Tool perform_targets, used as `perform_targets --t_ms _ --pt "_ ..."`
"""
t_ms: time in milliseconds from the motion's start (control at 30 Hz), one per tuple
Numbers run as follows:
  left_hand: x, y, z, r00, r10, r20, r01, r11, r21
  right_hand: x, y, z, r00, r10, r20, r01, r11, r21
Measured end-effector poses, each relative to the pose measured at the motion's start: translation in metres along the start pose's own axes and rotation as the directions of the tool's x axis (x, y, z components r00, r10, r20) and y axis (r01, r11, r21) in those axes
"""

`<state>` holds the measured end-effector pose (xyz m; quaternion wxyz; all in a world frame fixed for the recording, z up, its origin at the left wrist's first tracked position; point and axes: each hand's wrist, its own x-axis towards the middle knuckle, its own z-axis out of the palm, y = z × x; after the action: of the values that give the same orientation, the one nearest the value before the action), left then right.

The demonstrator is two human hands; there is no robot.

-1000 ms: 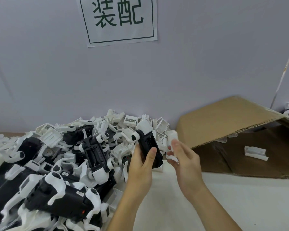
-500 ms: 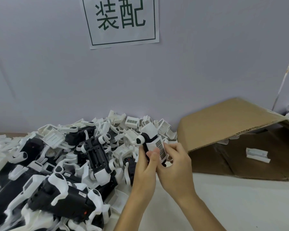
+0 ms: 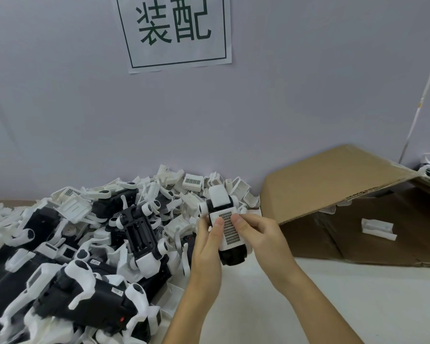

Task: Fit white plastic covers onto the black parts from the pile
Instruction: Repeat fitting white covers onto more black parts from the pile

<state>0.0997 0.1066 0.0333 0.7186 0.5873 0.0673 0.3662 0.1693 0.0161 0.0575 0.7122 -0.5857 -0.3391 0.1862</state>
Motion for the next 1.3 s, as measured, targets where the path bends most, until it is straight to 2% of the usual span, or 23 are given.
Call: perform_targets --t_ms 67,233,567,767,900,1033,1100,1200,1300 --pt "0.001 0.002 0.001 1.0 0.017 0.001 -0.017 1.0 0.021 0.0 -0.002 -0.001 0.999 0.047 -0.005 -0.046 0.996 0.081" --pt "0.002 0.001 0.004 0.998 0.06 -0.026 -0.059 0.996 0.066 0.001 -0.001 -0.002 0.997 0.021 -0.075 -0.017 0.998 0.054" --pt "0.001 0.003 0.006 0.998 0.033 -0.052 -0.029 0.996 0.088 0.002 -0.003 0.002 0.985 0.17 -0.01 -0.168 0.977 0.129" --pt "0.002 0.002 0.007 0.991 0.112 -0.067 -0.096 0.974 0.206 0.001 0.005 0.008 0.988 0.05 -0.146 -0.041 0.997 0.065" --pt "0.002 0.0 0.005 0.989 0.099 -0.112 -0.076 0.977 0.198 0.003 0.006 0.007 0.993 0.055 -0.1 -0.047 0.996 0.077" --pt "0.005 0.0 0.003 0.99 -0.037 -0.136 0.047 0.996 0.075 0.004 0.008 -0.005 0.995 0.099 0.033 -0.101 0.994 0.039" --pt "0.005 0.0 0.002 0.991 -0.079 -0.111 0.084 0.996 0.038 0.005 0.009 -0.012 0.995 0.088 0.038 -0.089 0.996 0.026" --pt "0.005 0.001 0.003 0.996 -0.042 -0.078 0.051 0.992 0.117 0.005 0.01 -0.011 0.999 0.047 -0.002 -0.047 0.999 -0.011" --pt "0.005 -0.001 -0.001 0.998 0.016 -0.06 -0.002 0.973 0.231 0.005 0.015 -0.008 0.999 0.008 -0.037 -0.013 0.992 -0.123"
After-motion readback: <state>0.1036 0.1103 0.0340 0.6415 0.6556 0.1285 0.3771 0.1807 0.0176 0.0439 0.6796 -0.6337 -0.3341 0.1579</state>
